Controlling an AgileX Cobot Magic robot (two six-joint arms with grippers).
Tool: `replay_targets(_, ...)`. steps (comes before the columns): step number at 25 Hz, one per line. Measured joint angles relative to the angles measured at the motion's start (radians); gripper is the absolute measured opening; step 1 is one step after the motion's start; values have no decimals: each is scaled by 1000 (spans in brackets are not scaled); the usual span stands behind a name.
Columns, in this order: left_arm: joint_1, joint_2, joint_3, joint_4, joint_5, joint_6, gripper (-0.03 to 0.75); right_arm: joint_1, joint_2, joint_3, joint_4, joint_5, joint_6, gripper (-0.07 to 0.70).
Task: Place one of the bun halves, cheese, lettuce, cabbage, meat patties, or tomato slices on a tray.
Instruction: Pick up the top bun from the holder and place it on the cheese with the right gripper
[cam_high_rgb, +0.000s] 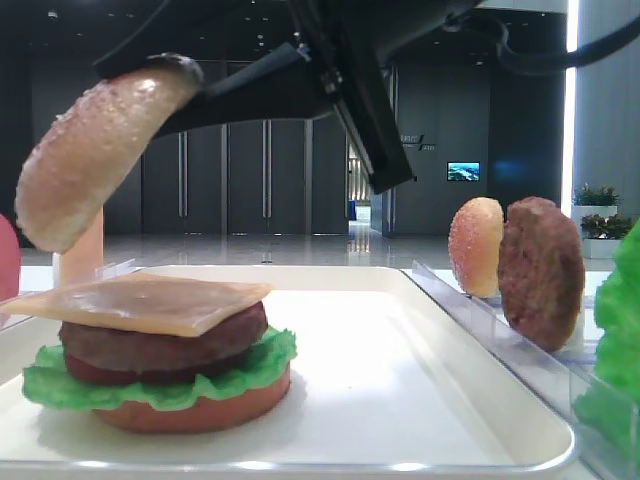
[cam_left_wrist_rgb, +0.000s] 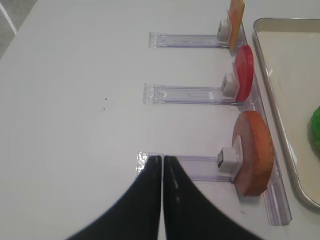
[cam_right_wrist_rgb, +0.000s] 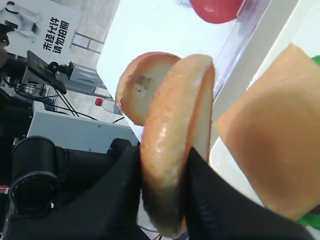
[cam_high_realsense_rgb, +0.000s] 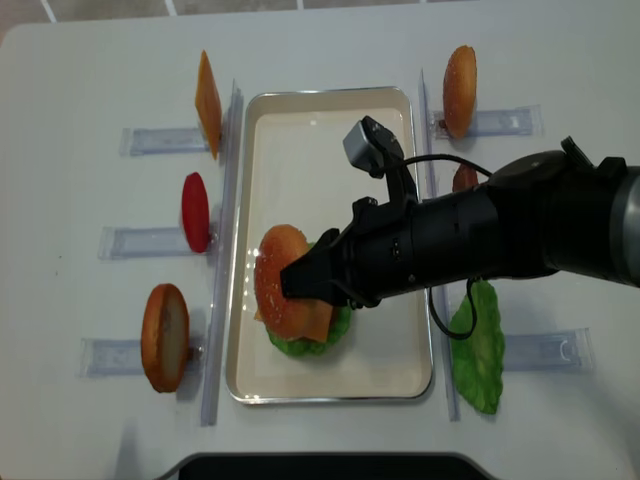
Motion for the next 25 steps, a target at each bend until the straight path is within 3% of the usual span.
replay_targets(7, 0, 0, 0, 0, 0, 0, 0, 0, 10, 0, 0, -4, -19, 185)
replay_targets(15, 0, 0, 0, 0, 0, 3, 0, 0, 74, -14, -1, 44, -21, 183)
replay_targets(25, 0, 0, 0, 0, 0, 4, 0, 0, 74, -20, -1, 30, -29, 181)
